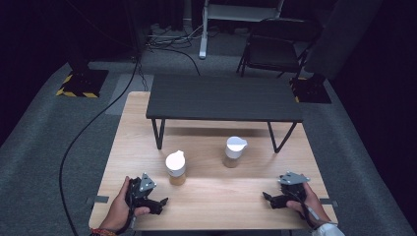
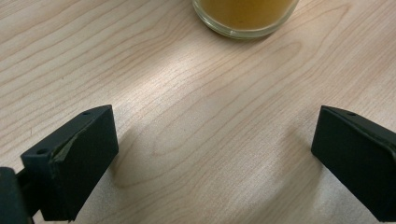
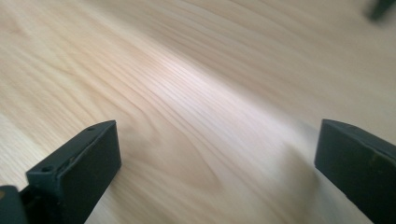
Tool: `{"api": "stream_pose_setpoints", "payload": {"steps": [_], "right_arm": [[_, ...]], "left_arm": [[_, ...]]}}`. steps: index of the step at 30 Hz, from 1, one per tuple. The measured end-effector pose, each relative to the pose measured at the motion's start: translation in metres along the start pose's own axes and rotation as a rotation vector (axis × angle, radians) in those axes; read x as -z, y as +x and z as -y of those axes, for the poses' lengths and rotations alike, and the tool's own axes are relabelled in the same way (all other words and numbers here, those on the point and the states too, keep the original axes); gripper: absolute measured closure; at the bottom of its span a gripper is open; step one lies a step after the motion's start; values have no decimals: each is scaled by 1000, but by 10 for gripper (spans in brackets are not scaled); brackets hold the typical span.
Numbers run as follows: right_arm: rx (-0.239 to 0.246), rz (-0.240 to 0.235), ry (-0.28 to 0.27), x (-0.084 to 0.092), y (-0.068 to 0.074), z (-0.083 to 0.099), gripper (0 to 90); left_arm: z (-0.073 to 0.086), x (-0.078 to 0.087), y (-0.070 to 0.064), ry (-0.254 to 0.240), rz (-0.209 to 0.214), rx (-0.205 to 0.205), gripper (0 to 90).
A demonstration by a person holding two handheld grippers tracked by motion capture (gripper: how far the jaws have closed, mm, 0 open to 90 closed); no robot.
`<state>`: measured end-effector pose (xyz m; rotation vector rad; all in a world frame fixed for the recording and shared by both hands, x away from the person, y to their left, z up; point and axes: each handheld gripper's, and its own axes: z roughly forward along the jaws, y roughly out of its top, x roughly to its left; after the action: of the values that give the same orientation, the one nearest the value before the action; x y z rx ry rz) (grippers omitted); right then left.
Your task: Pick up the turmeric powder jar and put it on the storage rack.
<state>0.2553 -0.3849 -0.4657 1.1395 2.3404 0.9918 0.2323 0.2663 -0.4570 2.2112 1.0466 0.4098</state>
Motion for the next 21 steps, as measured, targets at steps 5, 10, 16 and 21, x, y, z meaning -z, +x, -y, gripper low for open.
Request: {"api": "stream_pose_setpoints", "payload": {"steps": [5, 10, 16, 21], "right_arm": [[-11, 12, -5, 5, -5, 6, 0], [-11, 12, -5, 5, -5, 6, 0], [-18, 16, -5, 5, -4, 7, 0], [-17, 17, -5, 5, -5, 7, 0]], "left_arm": [[6, 0, 3, -26, 3, 0, 0], [6, -1, 4, -27, 4, -4, 0], [6, -1, 3, -28, -2, 1, 0], [6, -1, 2, -28, -9, 7, 1]]}}
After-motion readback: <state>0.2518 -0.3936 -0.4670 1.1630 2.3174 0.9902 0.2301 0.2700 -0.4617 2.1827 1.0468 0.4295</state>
